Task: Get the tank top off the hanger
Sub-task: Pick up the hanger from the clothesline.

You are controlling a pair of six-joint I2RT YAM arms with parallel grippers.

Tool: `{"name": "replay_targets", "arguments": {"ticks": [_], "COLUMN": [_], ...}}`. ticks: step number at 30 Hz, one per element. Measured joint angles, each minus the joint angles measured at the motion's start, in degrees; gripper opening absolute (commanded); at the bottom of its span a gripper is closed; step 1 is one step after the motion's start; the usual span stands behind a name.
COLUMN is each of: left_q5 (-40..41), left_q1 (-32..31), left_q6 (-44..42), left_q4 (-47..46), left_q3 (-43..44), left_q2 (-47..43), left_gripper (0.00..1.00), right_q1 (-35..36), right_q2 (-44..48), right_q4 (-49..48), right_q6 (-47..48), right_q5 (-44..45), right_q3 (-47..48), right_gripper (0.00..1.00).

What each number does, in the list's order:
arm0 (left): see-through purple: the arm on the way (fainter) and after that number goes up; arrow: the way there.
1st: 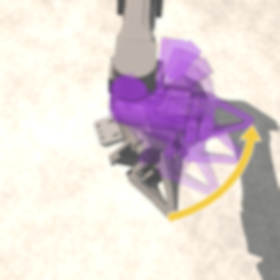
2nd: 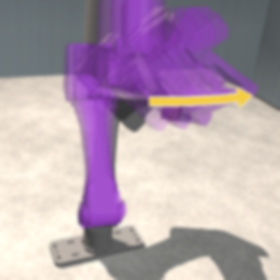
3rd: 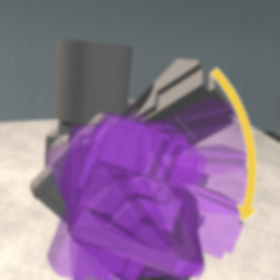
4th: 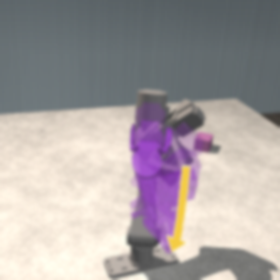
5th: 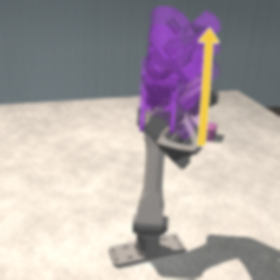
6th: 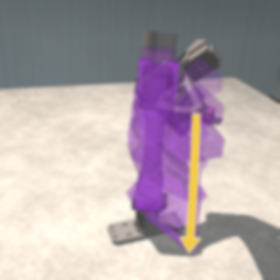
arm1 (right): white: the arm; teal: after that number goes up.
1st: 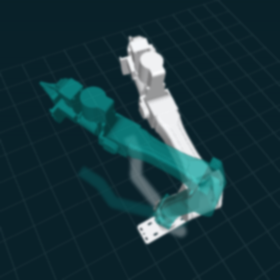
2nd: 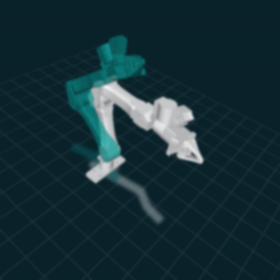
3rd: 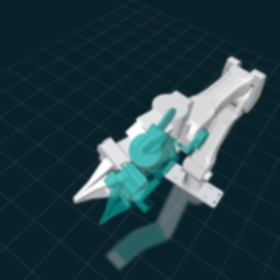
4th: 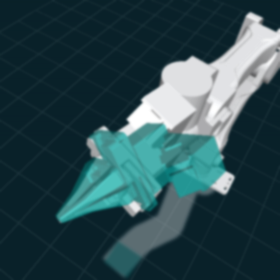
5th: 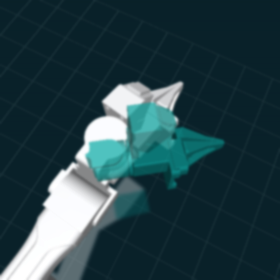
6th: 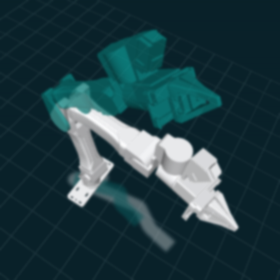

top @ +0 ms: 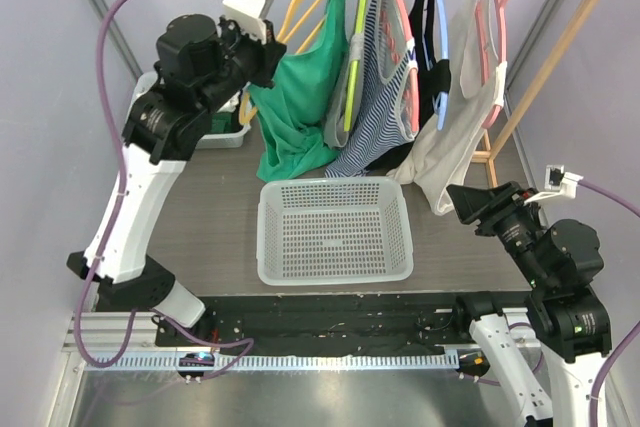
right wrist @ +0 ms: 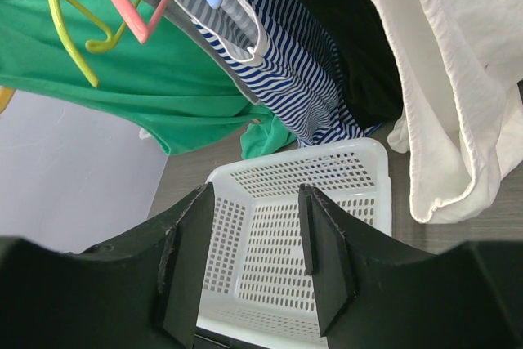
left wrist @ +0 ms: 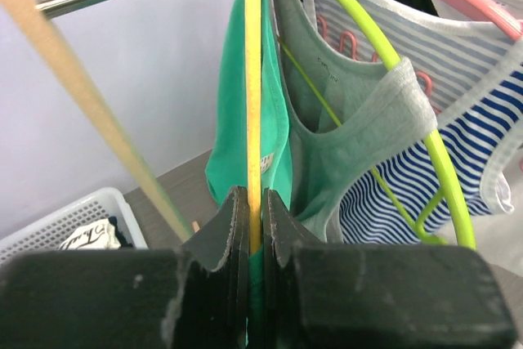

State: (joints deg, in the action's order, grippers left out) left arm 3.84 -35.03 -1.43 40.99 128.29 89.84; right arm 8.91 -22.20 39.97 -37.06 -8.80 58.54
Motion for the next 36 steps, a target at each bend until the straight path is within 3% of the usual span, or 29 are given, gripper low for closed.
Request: {"name": "replay_targets", "arguments": {"ticks": [14, 26, 36], "left_q5": [-4.87, -14.82, -30.34], "left_q1": [-0.74, -0.85, 0.72], "left_q6": [2.45, 2.4, 5.03], "left_q4": [9.62, 8.31, 3.34], "left_q3": [2.29, 13.68, 25.16], "left_q2": [-13.18, -17.27, -15.43], "left_gripper": [0.0, 0.0, 0.01], "right_q1": [0.0, 0.0, 0.0], "right_q2": [-2.05, -3.37, -3.43], "right_q4": [-0.07, -0.04, -0.44], "right_q6": [-0.02, 0.33, 0.79], "right_q5": [0.02, 0.11, 0.09], "right_q3": [1.05, 1.64, 1.53], "right_gripper": [0.55, 0.55, 0.54]}}
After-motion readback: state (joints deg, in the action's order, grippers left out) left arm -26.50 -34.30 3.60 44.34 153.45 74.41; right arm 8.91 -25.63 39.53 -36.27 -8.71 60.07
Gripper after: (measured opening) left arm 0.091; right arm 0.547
